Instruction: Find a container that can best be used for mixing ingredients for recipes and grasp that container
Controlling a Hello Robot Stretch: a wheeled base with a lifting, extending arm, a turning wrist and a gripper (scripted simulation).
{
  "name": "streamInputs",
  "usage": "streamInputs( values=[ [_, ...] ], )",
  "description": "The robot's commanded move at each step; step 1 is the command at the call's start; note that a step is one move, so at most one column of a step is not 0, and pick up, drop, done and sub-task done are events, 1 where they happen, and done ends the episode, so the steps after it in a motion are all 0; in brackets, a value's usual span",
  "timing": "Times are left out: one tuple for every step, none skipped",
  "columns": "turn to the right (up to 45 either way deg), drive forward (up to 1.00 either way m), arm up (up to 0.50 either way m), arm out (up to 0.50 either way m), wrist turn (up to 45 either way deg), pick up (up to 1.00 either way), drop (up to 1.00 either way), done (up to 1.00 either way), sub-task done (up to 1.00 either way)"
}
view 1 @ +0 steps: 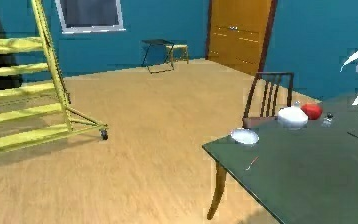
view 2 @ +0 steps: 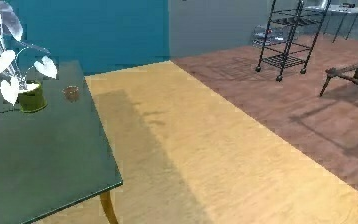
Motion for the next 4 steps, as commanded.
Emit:
streamInputs(
  values=[
    [0.0, 0.55, 0.0, 0.0, 0.0, 0.0, 0.0, 0.0, 0.0],
    [-45.0, 0.0, 0.0, 0.0, 0.0, 0.0, 0.0, 0.0, 0.0],
    [0.0, 0.0, 0.5, 0.0, 0.0, 0.0, 0.0, 0.0, 0.0],
    [0.0, 0.0, 0.34, 0.0, 0.0, 0.0, 0.0, 0.0, 0.0]
  ],
)
